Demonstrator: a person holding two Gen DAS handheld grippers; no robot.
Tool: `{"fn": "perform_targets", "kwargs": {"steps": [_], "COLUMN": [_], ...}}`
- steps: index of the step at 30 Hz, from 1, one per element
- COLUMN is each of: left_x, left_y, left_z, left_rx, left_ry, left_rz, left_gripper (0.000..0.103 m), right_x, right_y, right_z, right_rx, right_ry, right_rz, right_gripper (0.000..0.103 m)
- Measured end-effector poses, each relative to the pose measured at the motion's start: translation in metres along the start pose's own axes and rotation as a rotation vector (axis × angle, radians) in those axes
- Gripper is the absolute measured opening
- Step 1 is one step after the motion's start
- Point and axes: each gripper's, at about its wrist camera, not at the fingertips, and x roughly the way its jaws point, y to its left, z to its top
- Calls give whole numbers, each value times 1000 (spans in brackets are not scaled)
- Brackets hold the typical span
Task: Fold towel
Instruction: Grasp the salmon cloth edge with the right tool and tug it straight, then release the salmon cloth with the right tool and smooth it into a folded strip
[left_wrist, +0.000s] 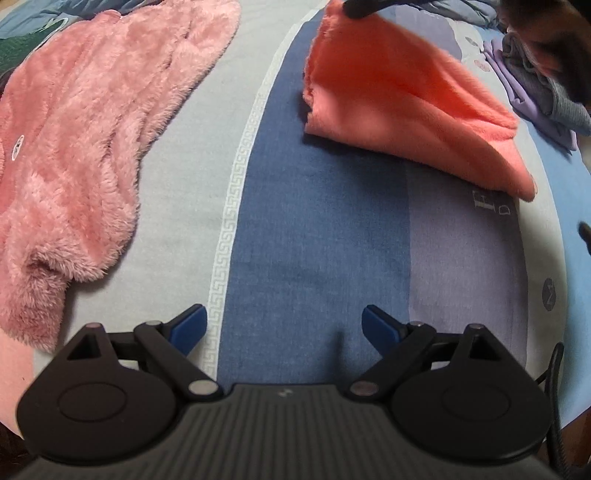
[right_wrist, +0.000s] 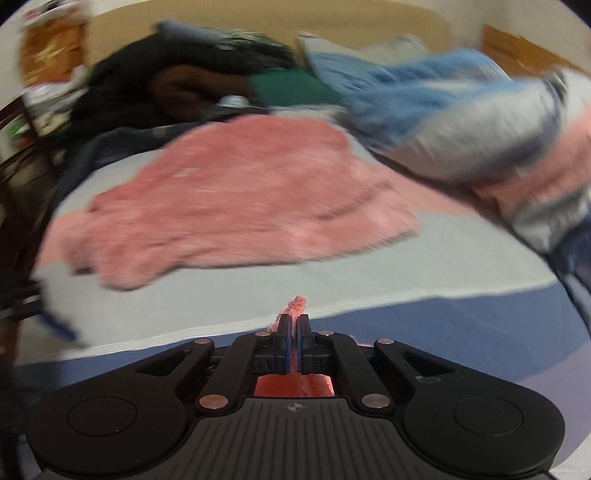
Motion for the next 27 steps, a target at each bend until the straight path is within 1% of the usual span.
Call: {"fn": "perform_targets", "kwargs": {"steps": [3,5,7,9,11,14,16,18,22,26,27], "left_x": [1,1,2,3,4,5,4,3,3,2,2], "left_y": [2,2,3,4,4,3,2,2,-1,-6,-7], "left_z": [1,1,0,-1,-4,-8,-10,-11,-9,-5,-5], "left_rx": [-4,-4,-7,-11,-12,-9,-7,-6,5,24,29], "left_ry": [0,-1,0,3,8,15,16,14,11,2,2], "left_rz": [0,4,8,11,15,20,20,18,20,22,24], "left_gripper": [93,94,94,94,94,94,94,95,95,95,95], "right_x": [-9,-2,18,48,77,109,113,116,117,111,108], "right_y": [20,16,-2,-26,-43,-64,-71,-73,-69,-69,-69], "right_z": [5,5,0,-9,-17,-27,-30,-32,-34,-33,-33], "right_rx": [-26,-20,13,55,62,88,135,164,143,173,176], "right_ry": [3,11,48,114,172,227,220,218,223,189,174], "right_rz": [37,17,-30,-71,-93,-138,-168,-172,-175,-223,-238], "right_gripper": [3,3,3,3,3,3,3,3,4,10,14]}}
